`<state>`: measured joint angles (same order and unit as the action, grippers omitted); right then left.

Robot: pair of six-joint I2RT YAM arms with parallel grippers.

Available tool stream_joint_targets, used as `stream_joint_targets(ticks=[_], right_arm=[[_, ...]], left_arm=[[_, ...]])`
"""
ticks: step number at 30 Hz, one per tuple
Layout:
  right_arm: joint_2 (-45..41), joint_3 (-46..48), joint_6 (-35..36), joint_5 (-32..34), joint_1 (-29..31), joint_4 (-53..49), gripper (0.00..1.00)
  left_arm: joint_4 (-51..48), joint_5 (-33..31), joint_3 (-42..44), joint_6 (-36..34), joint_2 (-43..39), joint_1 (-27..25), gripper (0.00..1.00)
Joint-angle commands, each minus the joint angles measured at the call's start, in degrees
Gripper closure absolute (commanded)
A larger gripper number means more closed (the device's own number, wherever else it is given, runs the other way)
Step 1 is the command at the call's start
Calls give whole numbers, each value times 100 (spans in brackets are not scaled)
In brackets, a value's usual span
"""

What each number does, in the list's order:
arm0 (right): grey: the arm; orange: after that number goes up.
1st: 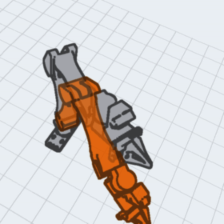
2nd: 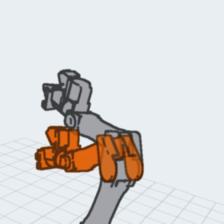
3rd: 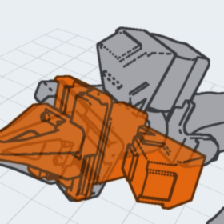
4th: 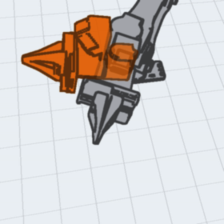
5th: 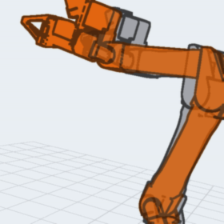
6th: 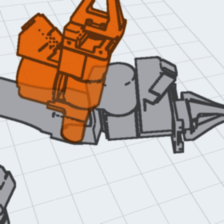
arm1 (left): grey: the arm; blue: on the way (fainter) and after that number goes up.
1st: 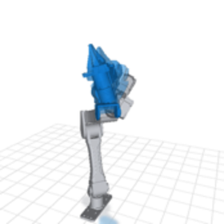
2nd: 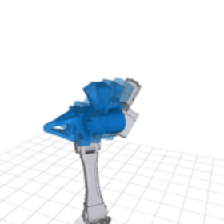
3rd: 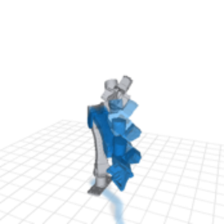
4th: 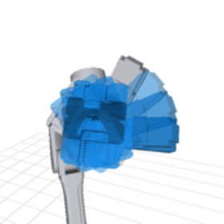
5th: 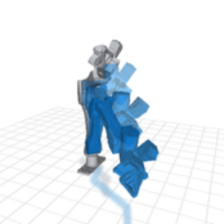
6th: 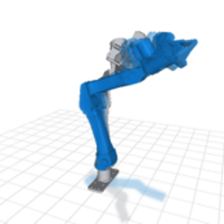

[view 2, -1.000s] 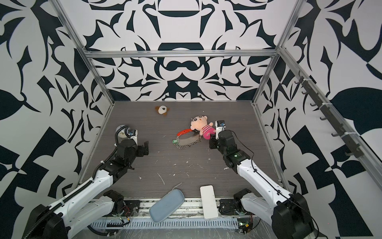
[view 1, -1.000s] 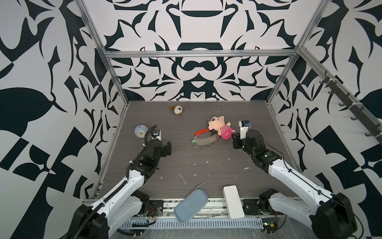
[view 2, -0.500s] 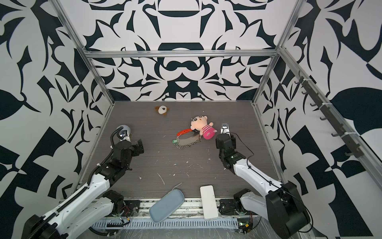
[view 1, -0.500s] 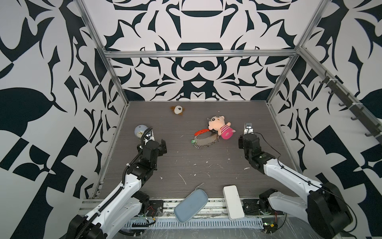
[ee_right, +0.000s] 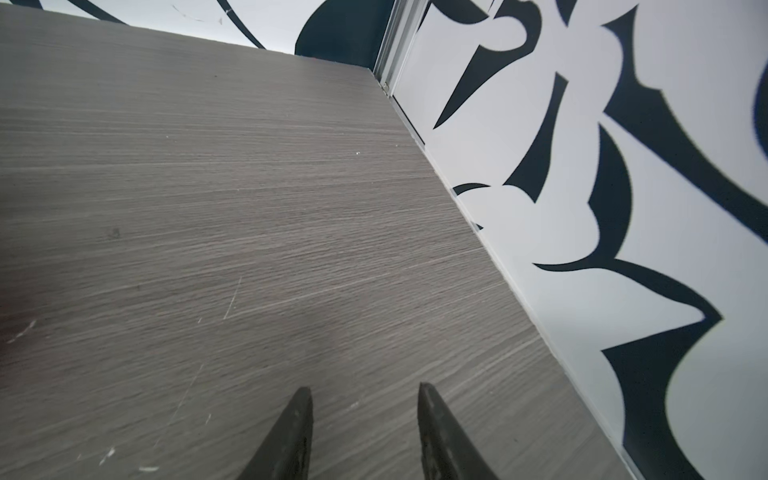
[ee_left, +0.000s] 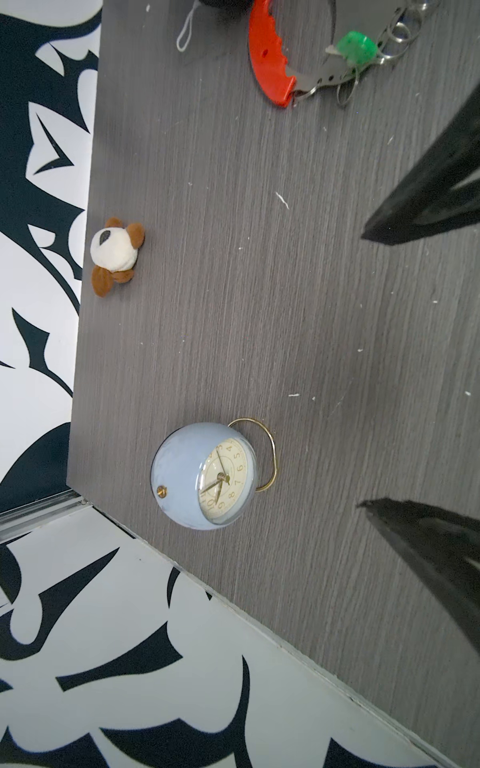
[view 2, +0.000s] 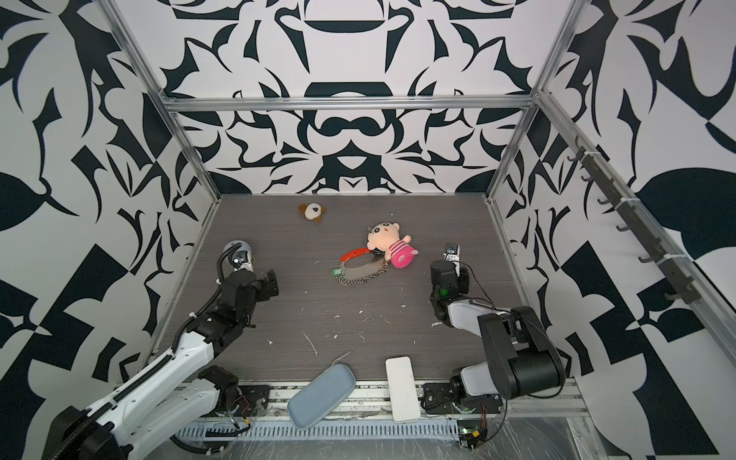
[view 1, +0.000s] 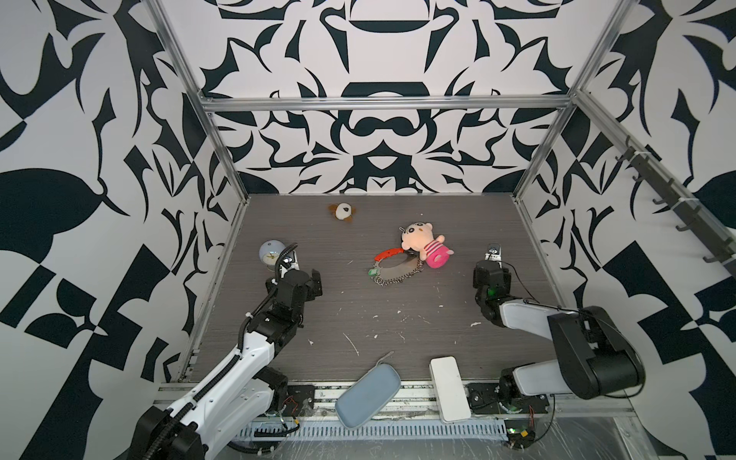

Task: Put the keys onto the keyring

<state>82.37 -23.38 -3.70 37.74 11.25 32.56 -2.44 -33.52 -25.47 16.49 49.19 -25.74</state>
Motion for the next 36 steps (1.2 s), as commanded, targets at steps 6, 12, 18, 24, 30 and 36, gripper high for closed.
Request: stream_joint_targets(ticks=[6, 12, 18, 24, 30, 36], right_arm=[[388, 92, 32, -343, -60, 1496, 47], [958, 719, 477, -1061, -124, 3338, 43], [889, 801, 436, -1152, -122, 3369, 0], [861, 533, 519, -1343, -129, 2794, 0], [845, 527, 482, -1397, -127, 2758, 0], [834, 534, 480, -1400, -129, 2764, 0]], left_arm=[[-76, -61, -131, 89, 214, 12, 1], [-82, -79, -173, 91, 284, 12, 1], [-183, -678, -118, 355, 145, 19, 0], [-530, -1580, -150, 894, 66, 18, 1], [-344, -2228, -357, 501, 72, 18, 1], [3115, -1134, 490, -2483, 971, 364, 0]])
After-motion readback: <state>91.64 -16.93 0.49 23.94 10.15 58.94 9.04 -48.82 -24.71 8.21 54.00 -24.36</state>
